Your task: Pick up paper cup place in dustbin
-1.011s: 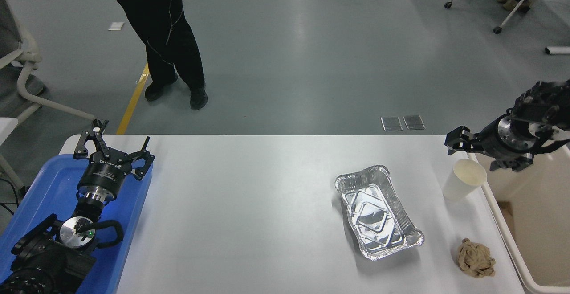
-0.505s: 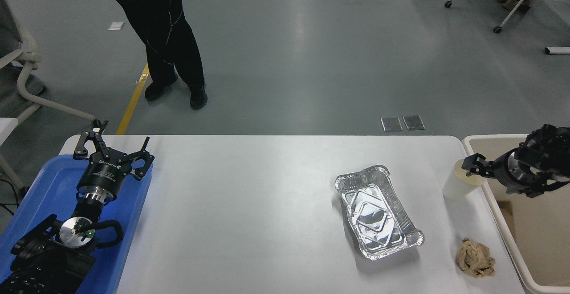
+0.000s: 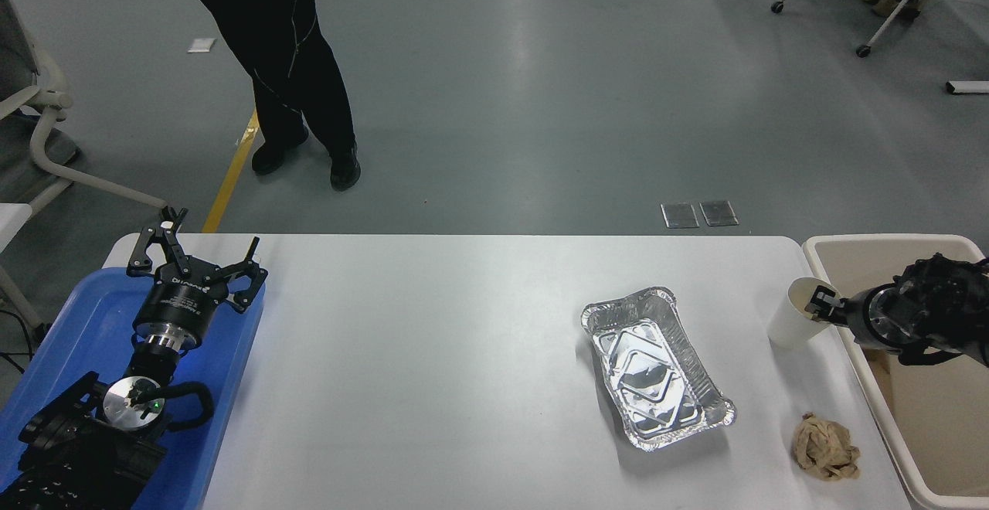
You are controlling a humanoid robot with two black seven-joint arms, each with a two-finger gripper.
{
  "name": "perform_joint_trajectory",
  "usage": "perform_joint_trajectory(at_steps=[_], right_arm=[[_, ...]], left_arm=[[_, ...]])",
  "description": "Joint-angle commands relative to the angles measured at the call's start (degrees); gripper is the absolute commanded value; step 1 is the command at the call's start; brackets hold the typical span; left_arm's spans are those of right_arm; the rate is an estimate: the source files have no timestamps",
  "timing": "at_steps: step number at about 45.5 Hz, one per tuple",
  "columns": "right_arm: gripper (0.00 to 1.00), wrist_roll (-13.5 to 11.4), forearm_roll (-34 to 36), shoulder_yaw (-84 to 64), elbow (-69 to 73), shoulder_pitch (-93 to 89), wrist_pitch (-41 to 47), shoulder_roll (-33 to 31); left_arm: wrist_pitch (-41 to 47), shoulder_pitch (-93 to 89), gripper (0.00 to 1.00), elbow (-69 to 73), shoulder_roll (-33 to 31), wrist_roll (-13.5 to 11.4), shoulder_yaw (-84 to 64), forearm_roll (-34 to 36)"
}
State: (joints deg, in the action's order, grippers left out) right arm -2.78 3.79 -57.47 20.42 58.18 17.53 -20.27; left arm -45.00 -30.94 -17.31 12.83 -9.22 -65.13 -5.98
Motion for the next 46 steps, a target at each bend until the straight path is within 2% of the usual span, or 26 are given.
perform_joint_trajectory(at_steps=[1,12,17,28,37,46], right_arm=[[0.00,-0.3,0.1,2.3,-0.5,-0.4,-0.4,0.1],[0.00,-0.1,-0.1,2.7,1.1,2.5,1.0,-0.6],[0.00,-0.1,-1.0,2.4,6.3,7.1,1.5,-3.5],[0.00,0.0,-10.5,1.4,32.2,26.1,2.1,-14.3],[0.00,0.0,-16.7,-7.6,51.6,47.9,7.5,-22.7],[0.00,0.0,-17.8,-21.3,70.4,72.0,11.6,-24.6]], left_arm=[[0.0,0.0,0.99,0.0,0.0,0.0,0.0,0.0],[0.0,0.0,0.99,0.0,0.0,0.1,0.0,0.0],[0.0,0.0,0.99,0.0,0.0,0.1,0.0,0.1],[0.0,0.0,0.99,-0.1,-0.1,0.1,0.0,0.1],[0.0,0.0,0.99,0.0,0.0,0.1,0.0,0.0],[0.0,0.1,0.99,0.0,0.0,0.0,0.0,0.0]])
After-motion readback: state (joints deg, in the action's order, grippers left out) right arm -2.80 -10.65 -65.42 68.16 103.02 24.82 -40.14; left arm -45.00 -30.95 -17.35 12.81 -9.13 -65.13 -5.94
